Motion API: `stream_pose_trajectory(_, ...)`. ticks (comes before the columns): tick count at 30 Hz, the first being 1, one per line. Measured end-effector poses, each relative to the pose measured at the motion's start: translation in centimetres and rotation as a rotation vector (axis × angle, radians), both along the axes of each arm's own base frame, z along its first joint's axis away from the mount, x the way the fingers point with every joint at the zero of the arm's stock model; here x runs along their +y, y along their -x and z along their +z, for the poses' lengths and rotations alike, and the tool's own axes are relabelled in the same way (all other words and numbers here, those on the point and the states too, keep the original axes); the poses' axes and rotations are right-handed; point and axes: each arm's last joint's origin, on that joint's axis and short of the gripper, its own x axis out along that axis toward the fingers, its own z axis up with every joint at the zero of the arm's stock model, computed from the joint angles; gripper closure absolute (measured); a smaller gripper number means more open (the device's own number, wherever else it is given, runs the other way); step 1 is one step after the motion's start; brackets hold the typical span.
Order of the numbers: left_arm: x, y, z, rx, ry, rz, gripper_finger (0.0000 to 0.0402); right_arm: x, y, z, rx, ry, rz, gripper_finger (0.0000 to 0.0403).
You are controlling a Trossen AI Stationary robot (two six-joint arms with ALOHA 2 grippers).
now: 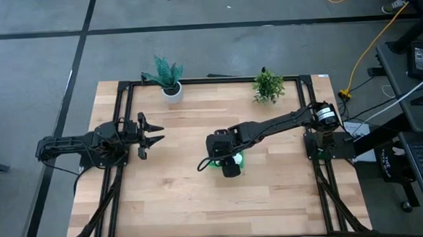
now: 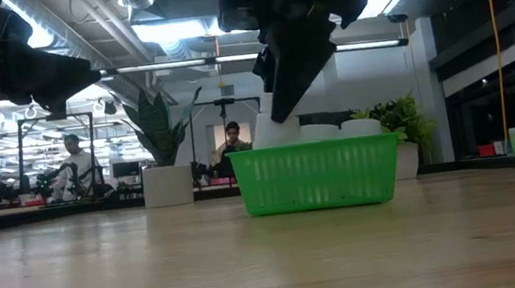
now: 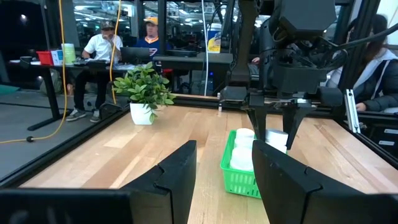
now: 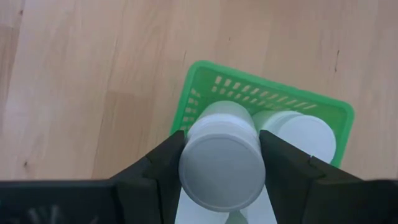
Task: Pick and place pill bottles into a basket
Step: Put the white pill bottle into the green bin, then return to Home Position
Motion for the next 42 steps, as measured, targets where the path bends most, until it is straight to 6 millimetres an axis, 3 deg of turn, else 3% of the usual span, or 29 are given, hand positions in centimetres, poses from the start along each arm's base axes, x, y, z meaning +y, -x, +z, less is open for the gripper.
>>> stream_pose_trajectory(33,0.0,0.0,0.0,0.0,0.0,0.0,0.0252,0.13,-0.23,0.1,-0.026,-0.022,0.041,0.0202)
stream_pose_trajectory(42,0.0,0.0,0.0,0.0,0.0,0.0,0.0252,0.15,-0.38,0.17,-0.044,-0.023,0.044,0.0168)
